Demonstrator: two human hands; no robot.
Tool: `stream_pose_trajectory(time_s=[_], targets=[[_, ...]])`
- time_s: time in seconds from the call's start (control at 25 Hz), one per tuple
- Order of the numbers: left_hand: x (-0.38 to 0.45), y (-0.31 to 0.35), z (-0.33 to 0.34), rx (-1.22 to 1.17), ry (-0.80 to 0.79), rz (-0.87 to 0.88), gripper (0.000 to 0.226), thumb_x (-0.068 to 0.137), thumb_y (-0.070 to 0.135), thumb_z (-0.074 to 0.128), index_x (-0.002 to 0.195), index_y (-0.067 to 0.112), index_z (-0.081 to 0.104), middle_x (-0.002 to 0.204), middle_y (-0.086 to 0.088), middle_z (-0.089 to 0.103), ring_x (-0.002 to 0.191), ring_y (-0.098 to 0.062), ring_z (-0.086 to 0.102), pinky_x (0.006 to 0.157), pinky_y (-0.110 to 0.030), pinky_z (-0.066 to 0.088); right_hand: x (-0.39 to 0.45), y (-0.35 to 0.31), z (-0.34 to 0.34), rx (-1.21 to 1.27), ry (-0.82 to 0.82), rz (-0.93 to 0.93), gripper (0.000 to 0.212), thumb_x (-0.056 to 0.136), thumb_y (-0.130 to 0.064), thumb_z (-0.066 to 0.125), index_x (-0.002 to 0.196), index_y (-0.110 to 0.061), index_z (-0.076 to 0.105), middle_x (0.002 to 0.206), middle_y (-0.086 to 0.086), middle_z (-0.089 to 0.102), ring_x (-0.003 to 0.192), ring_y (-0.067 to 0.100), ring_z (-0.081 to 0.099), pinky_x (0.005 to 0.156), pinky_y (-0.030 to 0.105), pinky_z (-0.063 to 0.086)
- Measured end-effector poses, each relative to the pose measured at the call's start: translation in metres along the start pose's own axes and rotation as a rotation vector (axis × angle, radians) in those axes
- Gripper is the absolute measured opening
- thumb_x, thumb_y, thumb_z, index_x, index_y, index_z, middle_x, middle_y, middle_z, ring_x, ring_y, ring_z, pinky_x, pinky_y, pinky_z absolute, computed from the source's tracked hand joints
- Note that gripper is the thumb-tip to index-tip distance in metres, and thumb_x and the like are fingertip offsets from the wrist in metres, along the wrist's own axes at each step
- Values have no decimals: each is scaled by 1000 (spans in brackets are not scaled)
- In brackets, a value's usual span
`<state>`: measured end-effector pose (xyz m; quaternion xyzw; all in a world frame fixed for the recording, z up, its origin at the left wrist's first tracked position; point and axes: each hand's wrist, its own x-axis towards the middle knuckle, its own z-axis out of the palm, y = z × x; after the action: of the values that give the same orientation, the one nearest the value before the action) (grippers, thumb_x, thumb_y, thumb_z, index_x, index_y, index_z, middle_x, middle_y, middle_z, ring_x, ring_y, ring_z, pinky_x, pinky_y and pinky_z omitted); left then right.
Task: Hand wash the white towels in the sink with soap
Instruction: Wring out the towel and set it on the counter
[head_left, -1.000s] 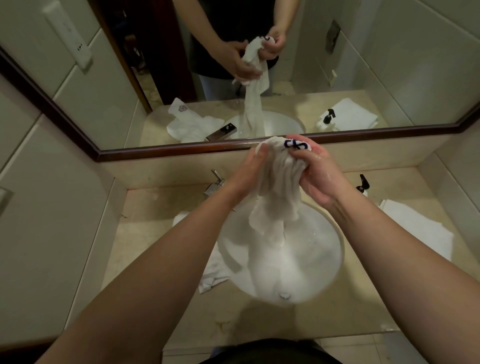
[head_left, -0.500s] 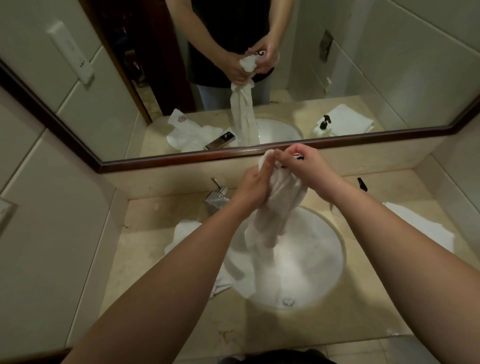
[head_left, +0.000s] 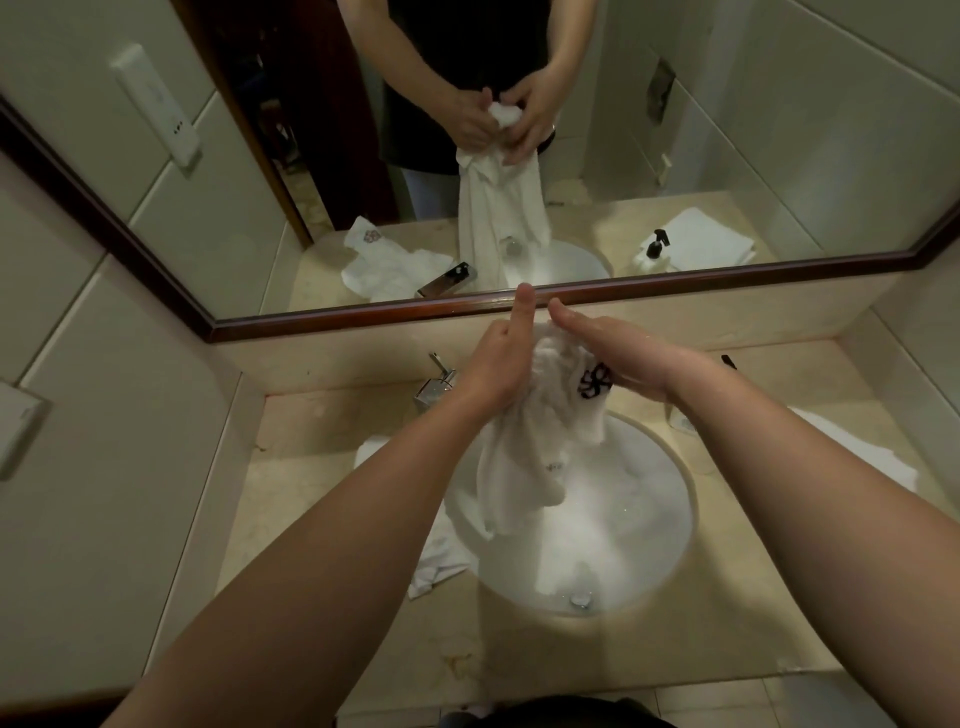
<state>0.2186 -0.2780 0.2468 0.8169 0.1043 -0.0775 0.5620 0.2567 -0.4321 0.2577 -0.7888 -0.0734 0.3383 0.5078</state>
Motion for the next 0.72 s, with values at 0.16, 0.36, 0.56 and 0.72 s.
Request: stream_pose_trajectory(time_s=[0.16,0.36,0.56,0.72], targets=[[7,-1,-4,71,42,-20,69,104,59,22,97,12,73,96,-4,72,94,-17,65,85,-32,45,1,-3,14,356,91,-98,33,100,-34,52,101,-7,71,98,9,76,92,19,73,82,28,54],[6,-38,-13,-61,-295,-214,106,69,99,18,134,28,61,129,-5,66,119,-24,62,105,-45,46,3,-12,24,558,255,-146,20,99,-26,55,90,-11,66,70,2,71,68,15,69,62,24,54],[3,-62,-9,-133,-310,-260,90,86,85,11,153,30,38,151,8,42,140,-18,39,121,-44,24,11,0,11,407,427,-63,19,92,-30,54,80,-21,66,83,2,65,86,23,60,80,36,46],[8,-51,-5,-195,-213,-257,61,102,61,28,130,19,62,129,-2,65,122,-19,59,107,-37,44,11,18,-11,-18,277,-41,25,90,-32,51,85,-12,64,86,1,59,83,24,54,75,34,41]])
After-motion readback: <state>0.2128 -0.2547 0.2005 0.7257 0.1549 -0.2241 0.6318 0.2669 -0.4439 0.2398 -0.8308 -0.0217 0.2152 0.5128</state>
